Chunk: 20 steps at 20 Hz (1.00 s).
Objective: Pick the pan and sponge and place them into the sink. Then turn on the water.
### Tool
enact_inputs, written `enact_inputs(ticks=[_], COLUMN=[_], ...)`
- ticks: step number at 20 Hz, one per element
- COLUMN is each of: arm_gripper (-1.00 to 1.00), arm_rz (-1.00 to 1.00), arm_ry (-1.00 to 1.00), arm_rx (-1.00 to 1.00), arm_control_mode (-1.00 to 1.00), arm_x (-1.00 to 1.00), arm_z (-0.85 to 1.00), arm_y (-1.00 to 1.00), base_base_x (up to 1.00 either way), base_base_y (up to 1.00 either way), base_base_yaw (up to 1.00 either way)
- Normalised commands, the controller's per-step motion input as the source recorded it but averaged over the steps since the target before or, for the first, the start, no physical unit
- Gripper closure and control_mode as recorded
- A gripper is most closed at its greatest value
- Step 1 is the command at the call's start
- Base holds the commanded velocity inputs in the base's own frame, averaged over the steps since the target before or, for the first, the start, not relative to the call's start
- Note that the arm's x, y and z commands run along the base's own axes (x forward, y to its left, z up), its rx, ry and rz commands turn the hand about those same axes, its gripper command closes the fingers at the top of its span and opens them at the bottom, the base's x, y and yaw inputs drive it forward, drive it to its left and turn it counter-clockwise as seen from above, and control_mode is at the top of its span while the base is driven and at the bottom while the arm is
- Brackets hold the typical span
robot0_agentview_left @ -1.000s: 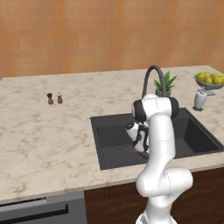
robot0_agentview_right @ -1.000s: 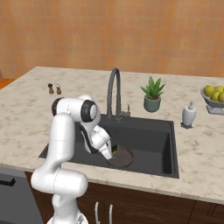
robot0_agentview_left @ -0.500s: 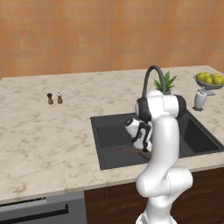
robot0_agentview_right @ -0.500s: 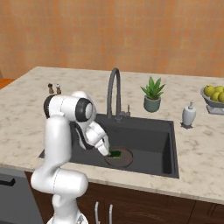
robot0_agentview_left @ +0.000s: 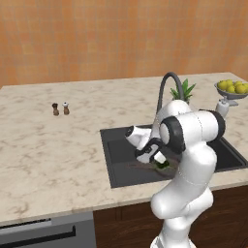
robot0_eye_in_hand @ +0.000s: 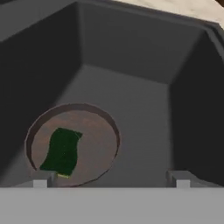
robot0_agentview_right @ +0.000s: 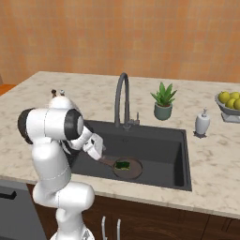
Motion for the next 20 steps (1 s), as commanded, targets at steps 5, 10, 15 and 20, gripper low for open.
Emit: enact_inputs(ticks=[5,10,15,20], arm_gripper=[-1.00,-1.00,-1.00,-1.00], arm_rz=[0.00,0.00,0.12,0.14], arm_ry=[-0.01,-0.01,-0.01,0.00], arm_rx=[-0.04,-0.05,-0.04,-0.05], arm_control_mode=[-1.00,-1.00,-1.00,-1.00], arm_x=[-0.63,-0.55,-0.41,-0.55], arm_z=[1.00,1.00,1.00,0.98], arm_y=[0.23,0.18,0.11,0.04], base_base_x=[0.00,0.00,0.00,0.00], base_base_y=[0.00,0.00,0.00,0.00], base_base_yaw=[0.00,0.00,0.00,0.00])
